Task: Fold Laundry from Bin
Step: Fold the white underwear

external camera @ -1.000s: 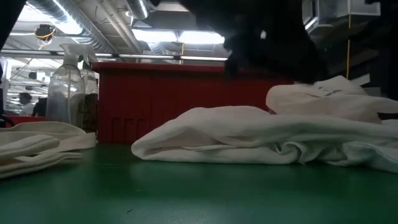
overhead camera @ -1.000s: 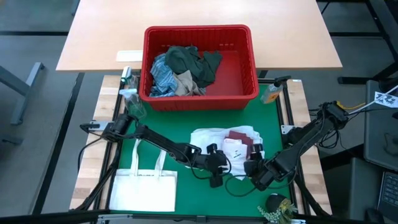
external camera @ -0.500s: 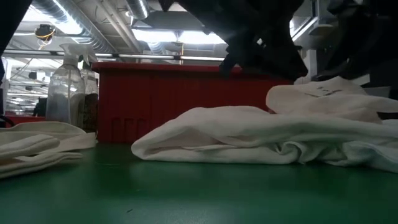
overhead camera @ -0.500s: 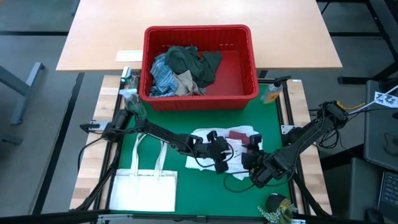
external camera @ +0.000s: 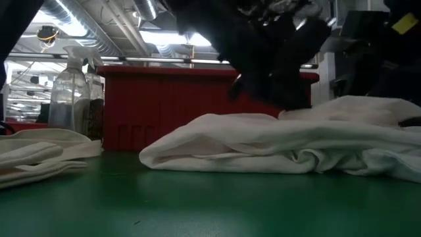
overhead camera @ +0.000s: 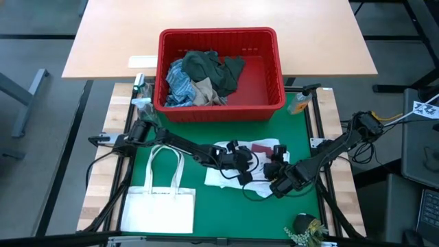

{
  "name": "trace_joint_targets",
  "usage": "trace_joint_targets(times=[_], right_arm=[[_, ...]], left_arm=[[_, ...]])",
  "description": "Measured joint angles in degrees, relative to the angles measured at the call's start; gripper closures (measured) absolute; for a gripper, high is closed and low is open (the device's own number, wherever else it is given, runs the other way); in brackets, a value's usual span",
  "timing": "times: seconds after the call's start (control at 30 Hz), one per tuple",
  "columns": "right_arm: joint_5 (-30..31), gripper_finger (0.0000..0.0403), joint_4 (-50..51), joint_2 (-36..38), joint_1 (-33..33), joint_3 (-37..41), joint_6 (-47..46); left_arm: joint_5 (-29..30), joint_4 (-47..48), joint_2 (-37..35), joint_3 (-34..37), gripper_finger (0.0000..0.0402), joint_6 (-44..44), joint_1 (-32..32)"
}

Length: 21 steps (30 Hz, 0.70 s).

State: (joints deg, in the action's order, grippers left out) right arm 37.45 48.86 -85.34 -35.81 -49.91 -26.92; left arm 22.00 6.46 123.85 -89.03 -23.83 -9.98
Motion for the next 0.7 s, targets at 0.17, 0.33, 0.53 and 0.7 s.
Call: trace_joint_targets(times=[0.17, 0.33, 0.53, 0.7], right_arm=[[-0.04, 0.0233, 0.07, 0.00, -0.15, 0.00, 0.00], [-1.28, 0.0233, 4.34, -0.02, -0.16, -2.46, 0.19], [-7.87, 0.0233, 6.51, 0.00, -0.61, -9.40, -0.09], [-9.25, 0.0233, 2.89, 0.00, -4.39, -12.74, 0.17]], left_arm=[[0.25, 0.40, 0.69, -0.03, 0.0321, 0.23, 0.11], [-0.49, 0.82, -1.05, 0.00, 0.0321, 1.92, 0.09], [-2.63, 0.01, -4.63, 0.01, 0.0321, 1.67, -0.72], [-3.93, -0.32, -4.72, 0.01, 0.0321, 1.46, -3.37]])
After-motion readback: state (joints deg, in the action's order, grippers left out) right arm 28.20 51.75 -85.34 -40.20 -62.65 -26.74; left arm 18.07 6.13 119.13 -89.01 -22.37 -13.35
